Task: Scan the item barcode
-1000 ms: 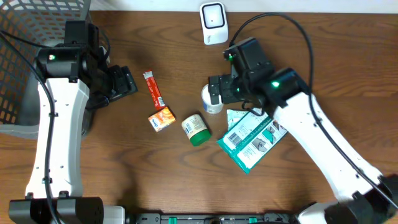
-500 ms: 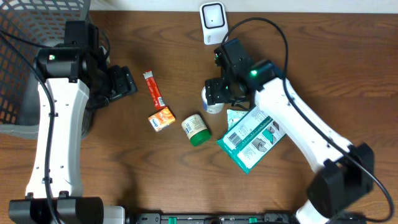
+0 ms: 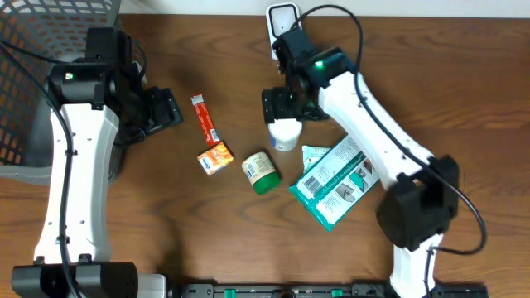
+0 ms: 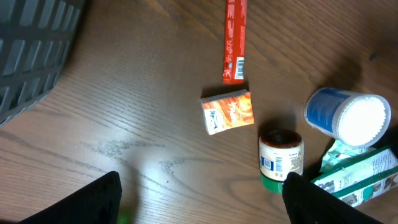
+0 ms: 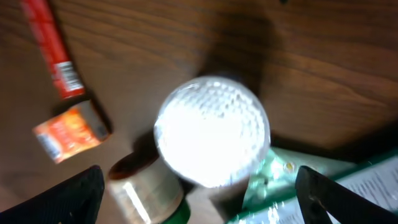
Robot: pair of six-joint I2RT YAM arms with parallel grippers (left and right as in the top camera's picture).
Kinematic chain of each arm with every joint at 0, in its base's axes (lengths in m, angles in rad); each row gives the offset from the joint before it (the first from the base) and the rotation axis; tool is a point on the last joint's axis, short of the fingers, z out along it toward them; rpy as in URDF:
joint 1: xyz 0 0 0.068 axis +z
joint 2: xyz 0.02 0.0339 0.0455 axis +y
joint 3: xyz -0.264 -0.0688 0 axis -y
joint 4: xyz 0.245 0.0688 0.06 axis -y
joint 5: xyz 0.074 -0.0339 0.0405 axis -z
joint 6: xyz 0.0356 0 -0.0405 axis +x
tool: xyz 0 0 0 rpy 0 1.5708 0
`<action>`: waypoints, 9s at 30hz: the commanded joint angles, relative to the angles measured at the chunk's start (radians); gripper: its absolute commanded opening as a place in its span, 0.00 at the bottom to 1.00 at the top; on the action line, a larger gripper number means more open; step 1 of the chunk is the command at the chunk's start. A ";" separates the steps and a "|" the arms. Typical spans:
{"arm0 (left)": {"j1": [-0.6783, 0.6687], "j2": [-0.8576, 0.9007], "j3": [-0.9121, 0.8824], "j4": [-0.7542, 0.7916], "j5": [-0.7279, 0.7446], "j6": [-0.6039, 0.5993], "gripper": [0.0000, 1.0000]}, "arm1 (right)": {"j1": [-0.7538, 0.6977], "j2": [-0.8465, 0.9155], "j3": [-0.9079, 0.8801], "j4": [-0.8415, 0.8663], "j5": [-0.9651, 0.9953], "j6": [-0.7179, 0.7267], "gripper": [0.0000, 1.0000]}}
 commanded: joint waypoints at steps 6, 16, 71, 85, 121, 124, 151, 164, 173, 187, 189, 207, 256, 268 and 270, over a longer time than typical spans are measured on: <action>0.000 -0.016 0.011 -0.003 -0.006 0.010 0.84 | -0.007 0.115 0.006 0.032 0.040 0.011 0.99; 0.000 -0.016 0.011 -0.003 -0.006 0.010 0.84 | 0.013 0.132 0.005 0.041 0.103 0.011 0.98; 0.000 -0.016 0.011 -0.003 -0.006 0.010 0.84 | 0.062 0.146 -0.157 0.198 0.175 0.026 0.95; 0.000 -0.016 0.011 -0.003 -0.006 0.010 0.84 | 0.058 0.133 -0.195 0.217 0.163 0.029 0.83; 0.000 -0.016 0.011 -0.003 -0.006 0.010 0.84 | 0.060 0.083 -0.193 0.233 0.164 -0.274 0.83; 0.000 -0.016 0.011 -0.003 -0.006 0.010 0.84 | 0.060 0.083 -0.193 0.246 0.164 -0.347 0.86; 0.000 -0.016 0.011 -0.003 -0.006 0.010 0.84 | 0.045 0.078 -0.132 0.166 0.145 -0.034 0.99; 0.000 -0.016 0.011 -0.003 -0.006 0.010 0.84 | 0.053 0.078 -0.255 0.304 0.142 -0.034 0.85; 0.000 -0.016 0.011 -0.003 -0.006 0.010 0.84 | 0.052 0.076 -0.230 0.281 0.145 -0.038 0.77; 0.000 -0.016 0.011 -0.003 -0.006 0.010 0.84 | 0.051 0.063 0.201 -0.124 0.145 -0.110 0.24; 0.000 -0.016 0.011 -0.003 -0.006 0.010 0.84 | 0.051 0.054 0.279 -0.184 0.145 -0.135 0.15; 0.000 -0.016 0.011 -0.003 -0.006 0.010 0.84 | -0.021 -0.004 0.497 -0.024 0.140 -0.291 0.01; 0.000 -0.016 0.011 -0.003 -0.006 0.010 0.84 | -0.157 0.421 0.182 1.511 0.214 -0.308 0.01; 0.000 -0.016 0.011 -0.003 -0.006 0.010 0.84 | -0.187 0.468 0.182 1.549 0.148 -0.349 0.01; 0.000 -0.016 0.011 -0.003 -0.006 0.010 0.84 | -0.193 0.468 0.182 1.549 0.106 -0.394 0.01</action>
